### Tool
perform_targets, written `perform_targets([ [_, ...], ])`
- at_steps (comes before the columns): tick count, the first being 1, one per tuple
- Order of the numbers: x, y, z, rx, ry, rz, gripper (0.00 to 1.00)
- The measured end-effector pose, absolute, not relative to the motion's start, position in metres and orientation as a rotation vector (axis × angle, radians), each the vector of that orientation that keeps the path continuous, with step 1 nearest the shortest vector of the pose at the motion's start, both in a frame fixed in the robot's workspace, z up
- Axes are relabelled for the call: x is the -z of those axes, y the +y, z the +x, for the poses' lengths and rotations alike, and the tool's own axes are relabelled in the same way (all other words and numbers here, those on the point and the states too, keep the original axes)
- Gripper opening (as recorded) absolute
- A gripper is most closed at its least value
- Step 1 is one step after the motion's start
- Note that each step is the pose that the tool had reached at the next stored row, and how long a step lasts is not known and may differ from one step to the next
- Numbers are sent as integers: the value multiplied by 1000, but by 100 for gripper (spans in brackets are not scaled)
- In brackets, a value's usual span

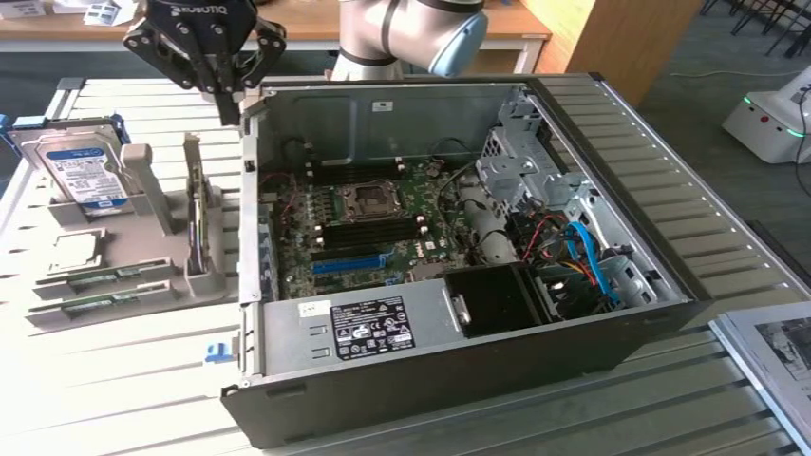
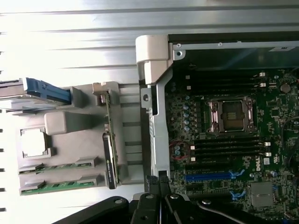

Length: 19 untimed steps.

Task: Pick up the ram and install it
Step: 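Reach for the ram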

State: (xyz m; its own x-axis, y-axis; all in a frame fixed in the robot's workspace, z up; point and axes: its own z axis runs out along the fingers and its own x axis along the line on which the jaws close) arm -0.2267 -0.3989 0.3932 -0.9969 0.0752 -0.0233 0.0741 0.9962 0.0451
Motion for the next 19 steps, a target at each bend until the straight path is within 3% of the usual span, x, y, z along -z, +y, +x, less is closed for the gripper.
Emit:
perform_targets([
  [19,-393,-399,-272,-69,3114,117,14],
])
